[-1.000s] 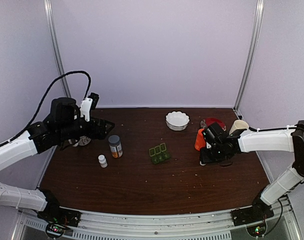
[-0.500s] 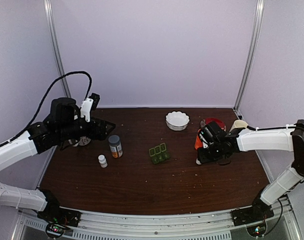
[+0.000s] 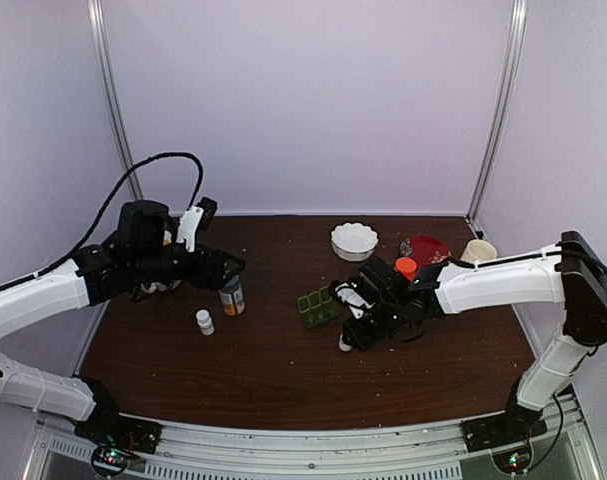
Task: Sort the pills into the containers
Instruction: Place the pill bottle at the center of the board.
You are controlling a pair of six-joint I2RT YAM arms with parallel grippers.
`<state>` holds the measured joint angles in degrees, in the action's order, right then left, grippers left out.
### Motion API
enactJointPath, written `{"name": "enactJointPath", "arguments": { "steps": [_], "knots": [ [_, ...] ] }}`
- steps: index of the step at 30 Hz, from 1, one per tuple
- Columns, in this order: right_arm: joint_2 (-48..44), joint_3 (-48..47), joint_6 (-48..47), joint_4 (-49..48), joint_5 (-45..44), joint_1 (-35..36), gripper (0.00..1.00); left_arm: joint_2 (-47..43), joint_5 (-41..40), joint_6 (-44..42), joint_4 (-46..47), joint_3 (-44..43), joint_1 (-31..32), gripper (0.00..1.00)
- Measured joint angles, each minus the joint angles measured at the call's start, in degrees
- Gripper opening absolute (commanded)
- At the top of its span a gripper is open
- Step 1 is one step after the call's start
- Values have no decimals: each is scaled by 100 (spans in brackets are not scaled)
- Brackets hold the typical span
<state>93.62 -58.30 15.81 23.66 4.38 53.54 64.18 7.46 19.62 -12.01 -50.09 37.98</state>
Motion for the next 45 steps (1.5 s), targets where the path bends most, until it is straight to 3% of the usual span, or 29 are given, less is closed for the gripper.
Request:
{"name": "enactJointPath", "arguments": {
  "steps": [3, 7, 10, 20, 29, 39, 45],
  "knots": [
    [199, -44, -48, 11, 24, 57, 32, 168, 52, 44, 2, 0, 57, 86],
    [326, -70, -90, 15, 31, 87, 70, 437, 17, 66, -48, -20, 111, 86],
    [326, -70, -96, -11, 20, 111, 82, 570, 11, 70, -133, -31, 127, 86],
    [-503, 551, -31, -570, 59, 26, 76, 984, -13, 11, -181, -308, 522, 86],
    [-533, 564, 70, -623, 35, -240, 69, 1416, -256, -94, -256, -599, 846, 85],
    [-1261, 929, 157, -885, -560, -245, 68, 2044, -667, -96, -487, -999, 1200, 81],
    [-1360, 1029, 286, -984, -955, -247, 69, 2413, -501, 55, -474, -1106, 1325, 79]
  ]
}}
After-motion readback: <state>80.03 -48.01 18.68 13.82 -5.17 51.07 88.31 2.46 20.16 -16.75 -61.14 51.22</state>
